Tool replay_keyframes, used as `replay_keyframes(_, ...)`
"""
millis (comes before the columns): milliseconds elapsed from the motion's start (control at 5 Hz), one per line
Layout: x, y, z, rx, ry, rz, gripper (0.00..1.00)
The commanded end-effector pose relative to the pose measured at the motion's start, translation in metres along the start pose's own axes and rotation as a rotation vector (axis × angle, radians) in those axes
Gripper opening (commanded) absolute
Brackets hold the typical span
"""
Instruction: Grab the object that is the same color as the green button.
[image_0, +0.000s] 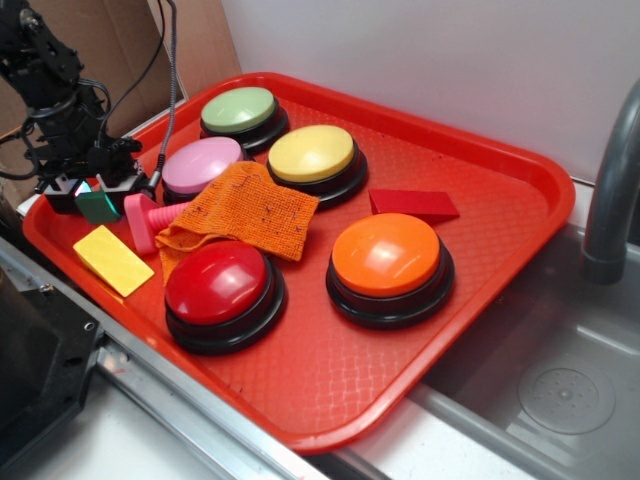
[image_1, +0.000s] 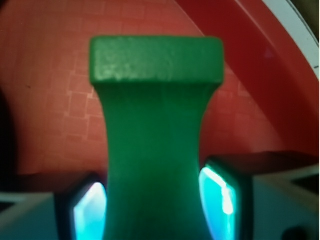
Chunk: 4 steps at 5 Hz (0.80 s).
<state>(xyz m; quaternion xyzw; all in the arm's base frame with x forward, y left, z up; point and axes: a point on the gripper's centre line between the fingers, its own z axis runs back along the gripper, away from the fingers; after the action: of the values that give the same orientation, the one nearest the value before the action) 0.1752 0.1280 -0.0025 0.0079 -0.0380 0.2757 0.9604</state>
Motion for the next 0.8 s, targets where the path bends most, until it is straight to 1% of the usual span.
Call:
replay_keyframes(0, 0.002, -0.002, 0.041, -0.005, -0.021, 0.017, 0.0)
replay_keyframes(200, 0.002, -0.016, 0.087, -0.081, -0.026, -0.04, 0.0)
replay_keyframes(400, -0.001, -0.035, 0.123, -0.154, -0.002, -0.11, 0.0)
replay_keyframes(600, -0.009, -0.054, 0.149, -0.172, 0.006, -0.191, 0.0)
